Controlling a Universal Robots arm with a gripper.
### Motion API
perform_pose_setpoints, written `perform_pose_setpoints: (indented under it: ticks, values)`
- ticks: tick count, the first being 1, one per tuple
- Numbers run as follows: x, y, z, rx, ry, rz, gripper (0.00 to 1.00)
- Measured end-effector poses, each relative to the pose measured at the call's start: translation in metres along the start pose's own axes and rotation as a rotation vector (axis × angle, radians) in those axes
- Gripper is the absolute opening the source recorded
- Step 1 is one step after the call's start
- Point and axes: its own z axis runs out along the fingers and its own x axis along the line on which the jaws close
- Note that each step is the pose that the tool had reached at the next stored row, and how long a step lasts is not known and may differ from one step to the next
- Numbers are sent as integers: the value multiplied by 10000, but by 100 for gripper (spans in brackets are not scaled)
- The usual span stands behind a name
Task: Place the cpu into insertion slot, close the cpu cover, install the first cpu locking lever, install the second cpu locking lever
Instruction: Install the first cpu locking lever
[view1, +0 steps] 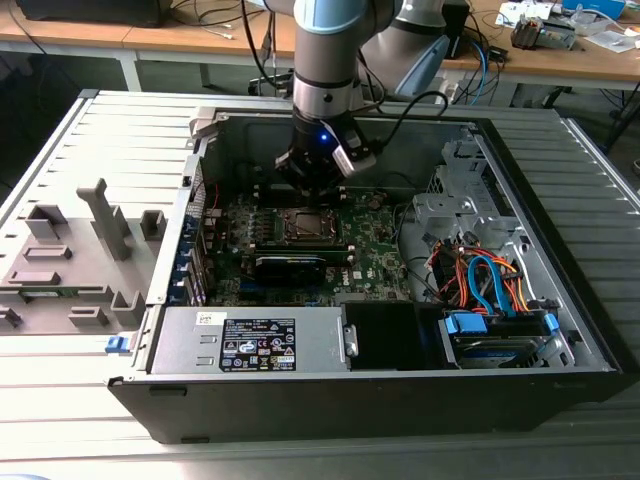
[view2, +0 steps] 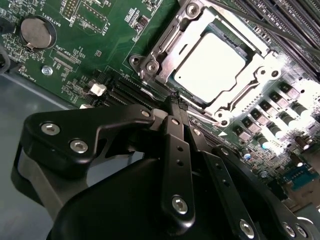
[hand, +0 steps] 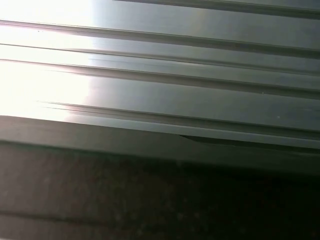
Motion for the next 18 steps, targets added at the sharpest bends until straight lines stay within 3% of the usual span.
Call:
perform_pose_setpoints:
  ticks: [6,18]
  values:
    - [0,-1,55,3,5,0,11]
    - [4,-36,64,6,4,1,11]
